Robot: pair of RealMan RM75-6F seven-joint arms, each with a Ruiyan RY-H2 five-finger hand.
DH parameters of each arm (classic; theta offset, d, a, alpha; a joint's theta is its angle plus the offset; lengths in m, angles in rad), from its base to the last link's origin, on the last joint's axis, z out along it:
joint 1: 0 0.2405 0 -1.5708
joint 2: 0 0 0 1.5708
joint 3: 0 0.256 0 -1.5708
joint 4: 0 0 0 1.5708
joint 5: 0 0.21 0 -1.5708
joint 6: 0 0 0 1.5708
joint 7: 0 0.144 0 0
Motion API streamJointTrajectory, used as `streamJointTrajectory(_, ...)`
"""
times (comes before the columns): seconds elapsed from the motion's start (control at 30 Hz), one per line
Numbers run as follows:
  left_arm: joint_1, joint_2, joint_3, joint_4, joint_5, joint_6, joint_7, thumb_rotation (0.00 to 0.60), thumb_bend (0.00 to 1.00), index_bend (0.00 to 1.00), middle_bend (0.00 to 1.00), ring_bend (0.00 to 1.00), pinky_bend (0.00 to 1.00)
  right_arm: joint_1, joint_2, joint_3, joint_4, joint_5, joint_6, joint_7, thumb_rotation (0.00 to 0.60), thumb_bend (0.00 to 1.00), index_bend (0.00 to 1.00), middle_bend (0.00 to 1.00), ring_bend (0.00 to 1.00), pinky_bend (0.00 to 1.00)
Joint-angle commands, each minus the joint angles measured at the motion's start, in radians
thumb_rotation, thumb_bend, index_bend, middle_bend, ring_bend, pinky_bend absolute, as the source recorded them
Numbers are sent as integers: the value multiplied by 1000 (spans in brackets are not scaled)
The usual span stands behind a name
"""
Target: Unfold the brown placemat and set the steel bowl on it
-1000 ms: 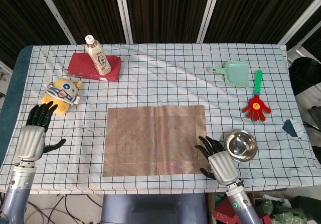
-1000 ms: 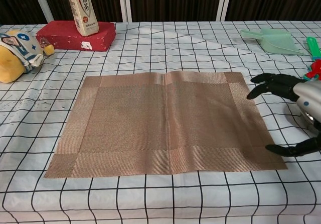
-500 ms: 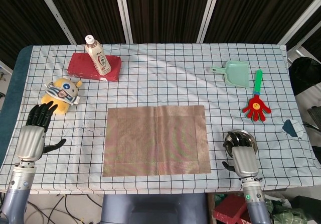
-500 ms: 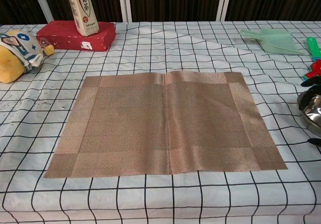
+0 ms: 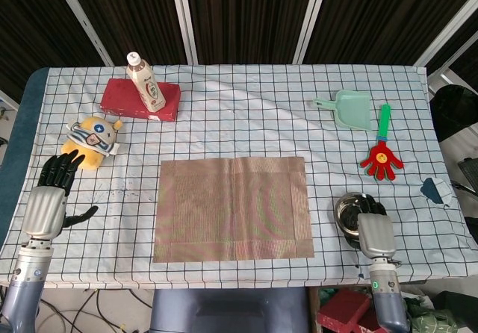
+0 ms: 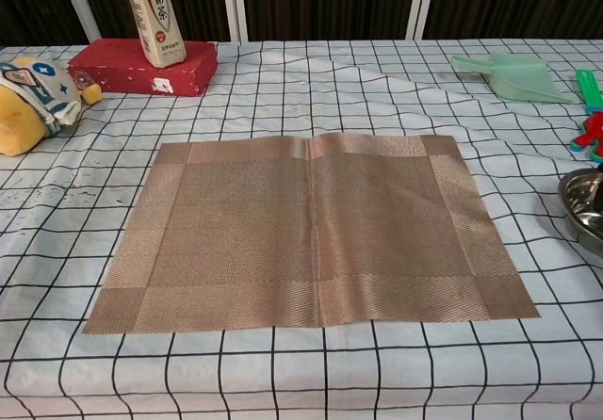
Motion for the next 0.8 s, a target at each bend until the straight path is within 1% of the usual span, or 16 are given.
streamJointTrajectory(0.03,0,0,0,-1,0,1,0,600,23,60,21,3,11,2,-3,3,13,16,-9,-15,600,205,422,162,95,188)
streamJointTrajectory(0.1,1,0,0,-1,1,1,0,600,23,60,21,2,11,4,-4,5,19,34,-20,-25,600,232,437,182,111,202)
streamJointTrajectory(0.27,1,0,0,-1,-1,0,0,600,24,60,21,2,11,9,-2,4,21,45,-32,-35,600,367,535,323,217,273)
streamJointTrajectory(0.47,0,1,0,-2,-1,-1,-1,600,23,61,22,3,11,18,10,-10,-1,28,-54,-23,600,533,630,398,255,302)
streamJointTrajectory(0.57,0,2,0,-3,-2,-2,-3,600,23,61,22,3,11,23,14,-17,-11,-4,-52,-4,600,578,661,423,274,316)
streamJointTrajectory(0.8,0,4,-2,-4,-3,-4,-6,600,24,61,23,3,11,39,19,-25,-39,-112,-24,61,600,601,696,457,307,351)
